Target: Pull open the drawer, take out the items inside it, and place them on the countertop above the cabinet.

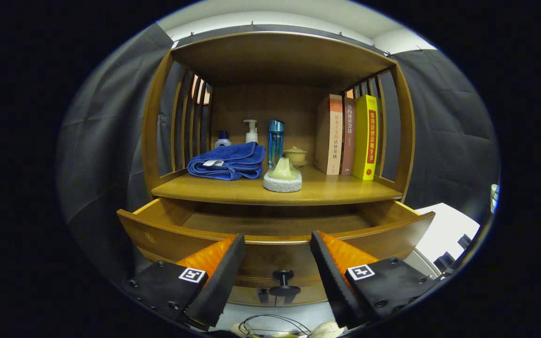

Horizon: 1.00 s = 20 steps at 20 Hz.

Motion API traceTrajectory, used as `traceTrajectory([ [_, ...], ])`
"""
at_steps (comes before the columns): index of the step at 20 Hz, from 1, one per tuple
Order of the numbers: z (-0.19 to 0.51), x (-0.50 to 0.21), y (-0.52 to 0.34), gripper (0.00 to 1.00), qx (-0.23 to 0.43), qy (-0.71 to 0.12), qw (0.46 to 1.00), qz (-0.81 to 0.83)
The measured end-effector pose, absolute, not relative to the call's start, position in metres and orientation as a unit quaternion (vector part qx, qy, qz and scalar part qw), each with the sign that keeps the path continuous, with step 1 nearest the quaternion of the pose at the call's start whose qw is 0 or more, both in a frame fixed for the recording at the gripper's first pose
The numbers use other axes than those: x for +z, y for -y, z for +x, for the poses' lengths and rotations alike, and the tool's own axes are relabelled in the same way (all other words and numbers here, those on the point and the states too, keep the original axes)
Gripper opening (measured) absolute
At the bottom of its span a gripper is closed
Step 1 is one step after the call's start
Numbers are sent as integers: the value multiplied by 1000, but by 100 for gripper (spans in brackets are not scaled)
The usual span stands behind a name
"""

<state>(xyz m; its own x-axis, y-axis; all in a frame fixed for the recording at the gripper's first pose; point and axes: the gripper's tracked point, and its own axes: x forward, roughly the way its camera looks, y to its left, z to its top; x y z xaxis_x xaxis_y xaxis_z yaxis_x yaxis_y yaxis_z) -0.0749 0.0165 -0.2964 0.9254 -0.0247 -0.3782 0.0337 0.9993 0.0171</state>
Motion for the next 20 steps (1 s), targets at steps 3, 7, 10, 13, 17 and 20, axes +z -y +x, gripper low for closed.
traceTrajectory([
  [3,-63,-300,-17,94,-8,-196,981,-4],
  [7,-51,-303,-16,94,-10,-196,980,-9],
  [10,-41,-308,-16,94,-16,-200,980,-9],
  [13,-31,-311,-16,94,-19,-203,979,-13],
  [17,-19,-315,-15,94,-23,-205,978,-10],
  [20,-9,-319,-15,94,-27,-209,978,-10],
])
